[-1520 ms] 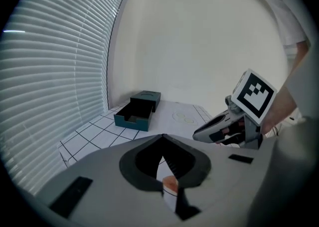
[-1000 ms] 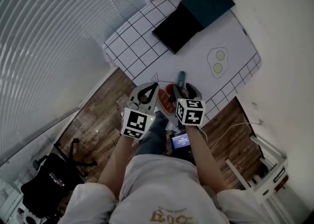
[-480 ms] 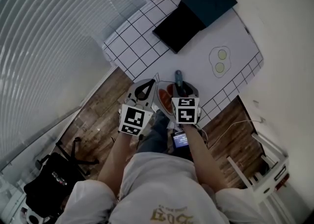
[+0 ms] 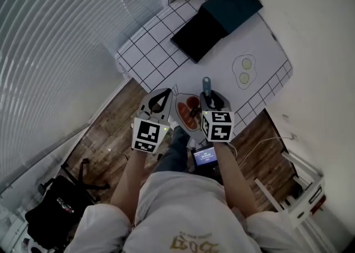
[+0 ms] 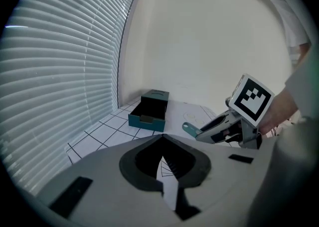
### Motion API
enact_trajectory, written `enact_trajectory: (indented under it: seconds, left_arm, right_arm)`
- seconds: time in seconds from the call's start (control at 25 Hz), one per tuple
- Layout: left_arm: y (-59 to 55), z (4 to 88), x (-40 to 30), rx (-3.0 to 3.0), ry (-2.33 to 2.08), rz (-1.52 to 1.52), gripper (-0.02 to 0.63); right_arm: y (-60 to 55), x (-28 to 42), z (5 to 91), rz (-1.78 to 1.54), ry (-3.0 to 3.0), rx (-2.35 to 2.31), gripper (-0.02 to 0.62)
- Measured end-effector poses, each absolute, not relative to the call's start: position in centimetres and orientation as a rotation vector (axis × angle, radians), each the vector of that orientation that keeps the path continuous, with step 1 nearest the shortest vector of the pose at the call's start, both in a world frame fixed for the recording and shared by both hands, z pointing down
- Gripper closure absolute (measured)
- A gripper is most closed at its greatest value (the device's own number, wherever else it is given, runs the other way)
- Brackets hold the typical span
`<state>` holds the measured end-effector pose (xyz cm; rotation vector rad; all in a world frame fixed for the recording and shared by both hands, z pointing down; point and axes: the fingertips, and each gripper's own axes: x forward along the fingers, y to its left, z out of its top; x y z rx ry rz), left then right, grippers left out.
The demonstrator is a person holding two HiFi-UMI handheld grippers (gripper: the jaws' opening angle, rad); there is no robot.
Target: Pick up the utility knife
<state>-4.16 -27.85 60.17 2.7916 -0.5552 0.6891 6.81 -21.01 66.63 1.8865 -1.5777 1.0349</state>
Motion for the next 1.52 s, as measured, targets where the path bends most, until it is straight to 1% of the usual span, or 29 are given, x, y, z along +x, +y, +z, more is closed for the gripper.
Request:
enact_trajectory:
  seconds: [0.36, 0.68, 1.28, 1.52]
  left_arm:
    - [-28.5, 58.1, -4.5, 2.782, -0.634, 0.621, 0.598]
    - [-28.2, 55.6, -3.6, 2.772, -0.702, 0.553, 0.598]
    - [-23.4, 47.3, -1.9, 2.839, -0.787, 0.392, 0.598]
    - [-22.8, 44.7, -2.2, 2.846, -0.893, 0.34, 0.598]
  right_arm:
    - [-21.0, 7.8, 63.2, 0.976, -1.645, 1.95, 0.462]
    - [-20.3, 10.8, 57.9, 0.884, -1.724, 2.048, 0.462]
    - [-16.3, 13.5, 49.2, 0.779, -1.987, 2.159, 0.462]
    - [-14.8, 14.6, 46.5, 0.736, -2.044, 2.198, 0.462]
